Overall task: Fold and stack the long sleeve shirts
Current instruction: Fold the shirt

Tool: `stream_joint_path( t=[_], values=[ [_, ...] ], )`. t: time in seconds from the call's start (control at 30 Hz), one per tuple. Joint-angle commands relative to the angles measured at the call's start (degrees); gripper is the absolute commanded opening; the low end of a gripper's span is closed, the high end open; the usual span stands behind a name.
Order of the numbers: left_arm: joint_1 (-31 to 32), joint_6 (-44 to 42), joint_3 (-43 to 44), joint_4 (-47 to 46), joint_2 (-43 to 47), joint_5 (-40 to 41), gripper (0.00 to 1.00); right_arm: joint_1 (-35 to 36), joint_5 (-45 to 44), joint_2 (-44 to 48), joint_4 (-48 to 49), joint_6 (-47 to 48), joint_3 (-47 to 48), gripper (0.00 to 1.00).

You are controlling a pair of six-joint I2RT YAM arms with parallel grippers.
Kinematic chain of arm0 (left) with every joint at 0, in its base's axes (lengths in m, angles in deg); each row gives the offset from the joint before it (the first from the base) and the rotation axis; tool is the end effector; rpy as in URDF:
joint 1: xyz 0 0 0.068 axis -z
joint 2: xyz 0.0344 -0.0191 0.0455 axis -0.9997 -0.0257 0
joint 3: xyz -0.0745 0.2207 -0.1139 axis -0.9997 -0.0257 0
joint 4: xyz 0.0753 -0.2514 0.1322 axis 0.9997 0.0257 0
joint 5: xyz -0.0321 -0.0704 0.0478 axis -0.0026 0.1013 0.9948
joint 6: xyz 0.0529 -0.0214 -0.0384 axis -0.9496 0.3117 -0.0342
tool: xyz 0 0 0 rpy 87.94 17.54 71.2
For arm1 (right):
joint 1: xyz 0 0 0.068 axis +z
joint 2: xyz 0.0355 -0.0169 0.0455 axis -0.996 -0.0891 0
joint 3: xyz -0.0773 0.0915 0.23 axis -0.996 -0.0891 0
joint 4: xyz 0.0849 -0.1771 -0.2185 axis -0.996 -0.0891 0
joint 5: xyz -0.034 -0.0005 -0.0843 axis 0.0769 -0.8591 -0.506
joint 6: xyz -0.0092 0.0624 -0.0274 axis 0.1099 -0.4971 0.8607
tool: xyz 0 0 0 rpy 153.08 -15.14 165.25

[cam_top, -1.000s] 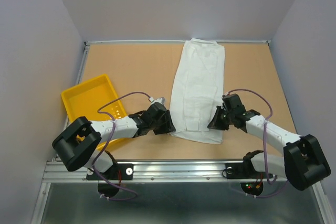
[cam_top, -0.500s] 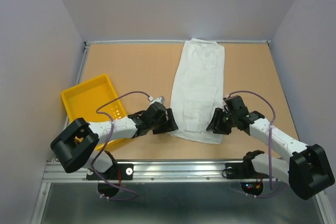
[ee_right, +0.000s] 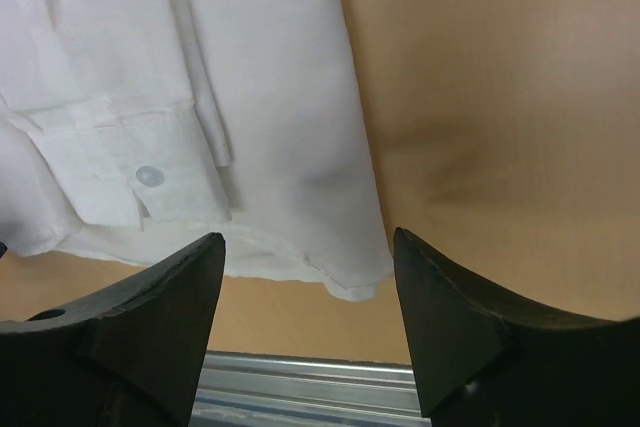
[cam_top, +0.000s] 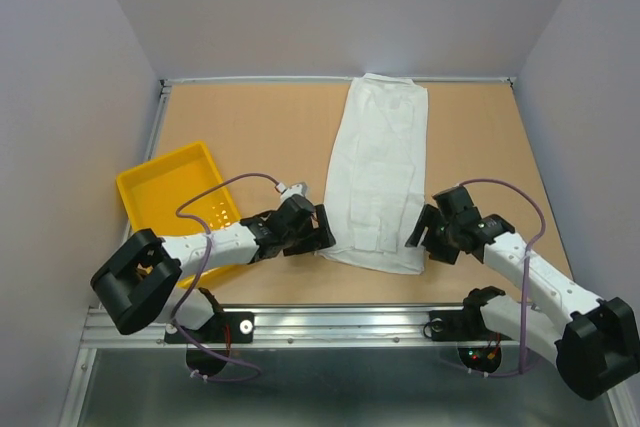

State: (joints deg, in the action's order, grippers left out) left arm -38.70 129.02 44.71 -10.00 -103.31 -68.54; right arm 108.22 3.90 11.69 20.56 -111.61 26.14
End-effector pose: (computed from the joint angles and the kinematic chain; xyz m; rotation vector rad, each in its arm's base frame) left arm 0.1950 -0.2283 0.1210 -0.0437 2.4743 -0.8103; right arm 0.1997 0.0862 0.1447 0.5357 2.6620 0.3888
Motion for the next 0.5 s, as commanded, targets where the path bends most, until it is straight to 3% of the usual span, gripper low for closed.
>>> stream_joint_path(
  t=[0.0,0.27,0.33,0.43,0.47],
  values=[
    [0.3,-0.9,2.0,1.7,-3.2,-0.8,0.81,0.3,-2.7,-0.1,-3.1,-4.9,0.5,0.72],
    [0.3,-3.0,3.8,1.0,-8.2,-5.3,0.55,0.3,1.4,-2.5,1.9,-6.5,-4.8,0.60],
    [0.3,-3.5,4.1,1.1,-8.8,-5.9,0.43,0.3,2.7,-2.8,3.1,-6.5,-6.1,0.54],
    [0.4,-3.2,3.6,1.1,-8.2,-7.0,0.21,0.3,5.0,-2.8,4.0,-6.2,-7.6,0.34],
    [0.3,-3.0,3.1,1.1,-8.0,-7.8,0.19,0.3,5.9,-2.7,4.3,-5.7,-7.9,0.26]
  ],
)
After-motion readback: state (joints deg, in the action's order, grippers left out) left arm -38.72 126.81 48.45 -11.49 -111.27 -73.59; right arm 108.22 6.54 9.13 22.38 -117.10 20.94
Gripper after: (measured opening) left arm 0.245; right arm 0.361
